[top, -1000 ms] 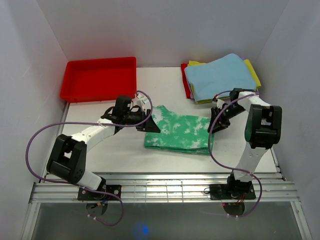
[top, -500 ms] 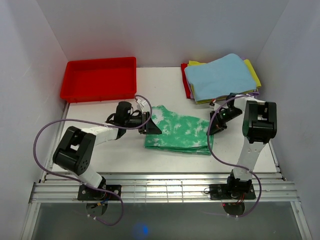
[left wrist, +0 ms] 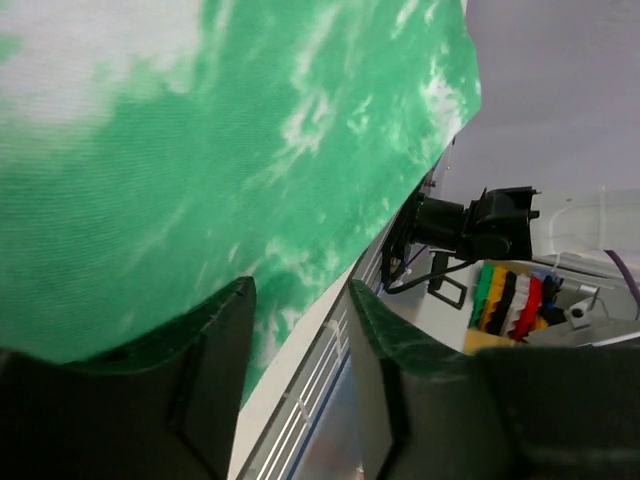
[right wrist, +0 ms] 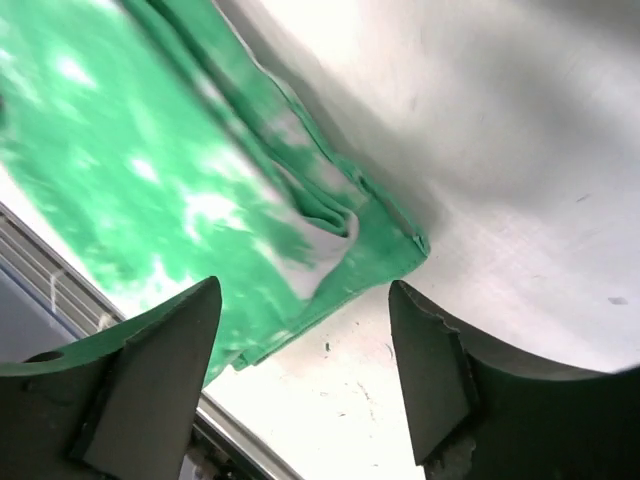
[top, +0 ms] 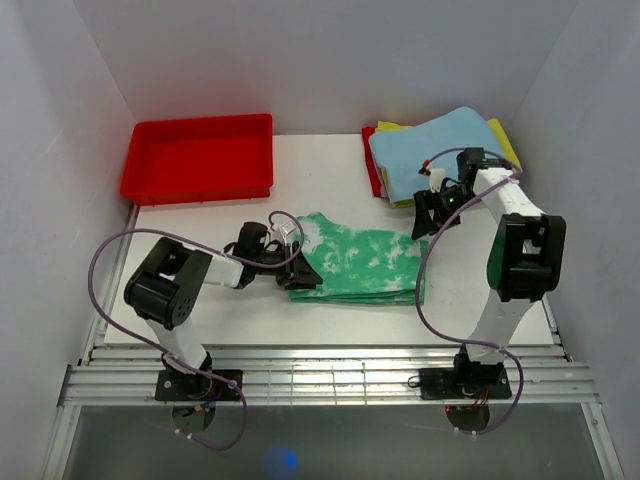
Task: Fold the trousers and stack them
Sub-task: Fold the trousers, then neatly place the folded trousers to the corner
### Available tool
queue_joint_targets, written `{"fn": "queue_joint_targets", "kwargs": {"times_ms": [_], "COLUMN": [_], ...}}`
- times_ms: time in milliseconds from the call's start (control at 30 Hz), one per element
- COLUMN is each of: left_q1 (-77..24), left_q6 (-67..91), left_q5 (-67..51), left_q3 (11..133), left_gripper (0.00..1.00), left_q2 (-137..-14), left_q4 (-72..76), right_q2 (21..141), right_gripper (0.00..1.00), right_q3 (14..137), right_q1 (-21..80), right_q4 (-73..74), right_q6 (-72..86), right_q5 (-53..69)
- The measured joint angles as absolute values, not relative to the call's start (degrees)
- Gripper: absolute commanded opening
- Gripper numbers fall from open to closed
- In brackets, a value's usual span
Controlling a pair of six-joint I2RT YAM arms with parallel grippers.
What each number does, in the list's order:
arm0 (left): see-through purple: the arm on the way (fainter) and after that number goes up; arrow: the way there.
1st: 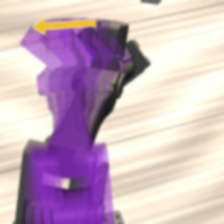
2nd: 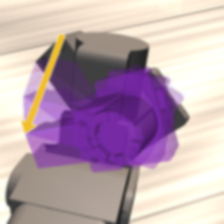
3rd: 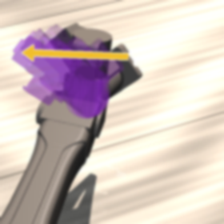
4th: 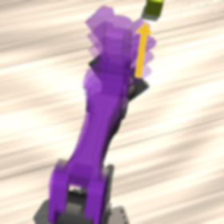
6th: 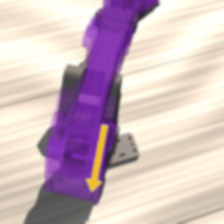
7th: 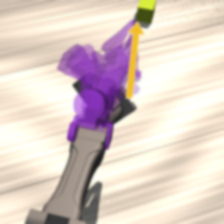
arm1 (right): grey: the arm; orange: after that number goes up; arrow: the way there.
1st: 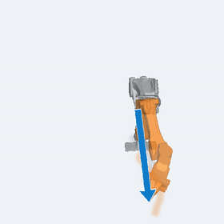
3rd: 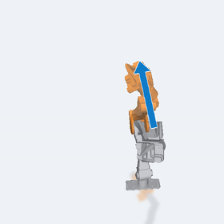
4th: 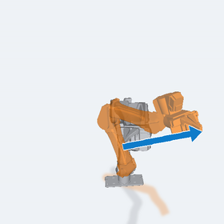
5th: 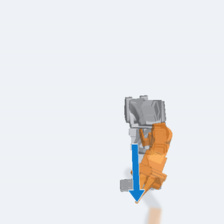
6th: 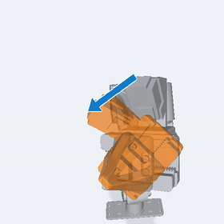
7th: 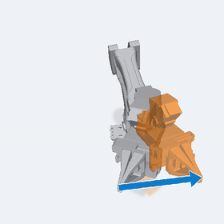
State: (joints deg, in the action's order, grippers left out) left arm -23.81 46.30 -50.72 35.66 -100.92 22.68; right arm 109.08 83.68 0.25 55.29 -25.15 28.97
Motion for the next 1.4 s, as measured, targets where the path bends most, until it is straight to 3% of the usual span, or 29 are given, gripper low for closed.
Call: {"fn": "queue_joint_targets", "kwargs": {"times_ms": [133, 300, 500, 733, 967, 1400], "left_q1": [-24.1, -24.2, -24.6, -24.4, -24.2, -24.1], "left_q6": [44.8, 44.0, 46.2, 51.2, 52.4, 46.5], "left_q5": [-50.8, -52.6, -53.5, -53.8, -54.7, -53.2], "left_q3": [35.6, 36.8, 35.6, 34.5, 35.9, 49.5], "left_gripper": [0.72, 0.70, 0.68, 0.68, 0.66, 0.63], "left_q2": [-94.0, -86.3, -90.8, -104.1, -104.8, -99.7], "left_q4": [21.8, 23.6, 26.5, 30.9, 30.2, 29.0], "right_q2": [103.7, 100.8, 108.8, 116.6, 116.2, 115.4], "right_gripper": [0.75, 0.74, 0.73, 0.72, 0.71, 0.72], "right_q3": [89.4, 85.0, 71.4, 65.4, 66.6, 86.1], "right_q1": [0.4, 5.0, 8.1, 7.2, 8.0, 7.4], "right_q4": [56.6, 59.2, 61.7, 60.8, 58.6, 55.8], "right_q6": [-27.3, -28.7, -31.2, -31.4, -25.3, -24.9], "right_q5": [35.7, 47.9, 57.4, 59.1, 54.7, 45.3]}}
